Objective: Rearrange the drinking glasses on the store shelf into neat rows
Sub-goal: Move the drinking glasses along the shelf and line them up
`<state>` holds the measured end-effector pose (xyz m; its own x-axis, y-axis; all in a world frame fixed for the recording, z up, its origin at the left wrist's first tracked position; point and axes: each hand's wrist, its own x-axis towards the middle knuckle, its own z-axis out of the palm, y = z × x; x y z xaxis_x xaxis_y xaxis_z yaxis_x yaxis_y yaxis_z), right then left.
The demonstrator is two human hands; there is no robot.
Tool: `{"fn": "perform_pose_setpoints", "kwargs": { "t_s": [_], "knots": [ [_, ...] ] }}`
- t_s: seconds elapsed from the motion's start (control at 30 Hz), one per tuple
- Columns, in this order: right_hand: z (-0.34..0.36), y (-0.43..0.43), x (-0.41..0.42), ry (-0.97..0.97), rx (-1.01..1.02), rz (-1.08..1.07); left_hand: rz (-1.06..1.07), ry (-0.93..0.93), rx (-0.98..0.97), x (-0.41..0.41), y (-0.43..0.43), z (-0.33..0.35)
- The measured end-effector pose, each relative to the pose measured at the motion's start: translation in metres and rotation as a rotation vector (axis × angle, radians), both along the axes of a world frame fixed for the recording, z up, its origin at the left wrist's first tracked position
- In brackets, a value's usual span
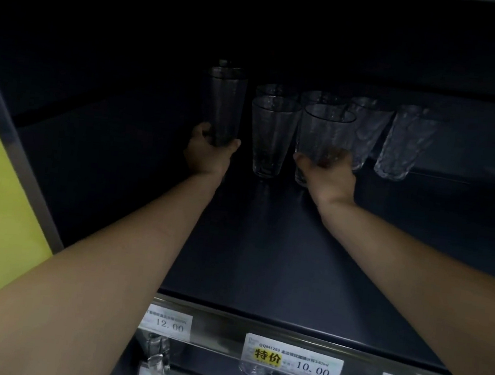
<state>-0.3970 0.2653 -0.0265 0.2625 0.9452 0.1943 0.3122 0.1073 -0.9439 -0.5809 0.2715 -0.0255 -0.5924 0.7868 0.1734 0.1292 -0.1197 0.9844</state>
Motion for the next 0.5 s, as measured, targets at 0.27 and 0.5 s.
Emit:
{"fn": "perform_pose_setpoints", "kwargs": {
  "t_s": [0.27,0.5],
  "knots": [
    [-0.0015,0.0029,-0.0041,-0.024,-0.004,-0.027,-0.008,0.0,0.005,-0.0005,-0.003,-0.0011],
    [-0.0023,0.0038,-0.0039,-0.041,-0.005,-0.033,0.007,0.027,0.014,0.0,-0.0019,-0.0018]
  ]
}}
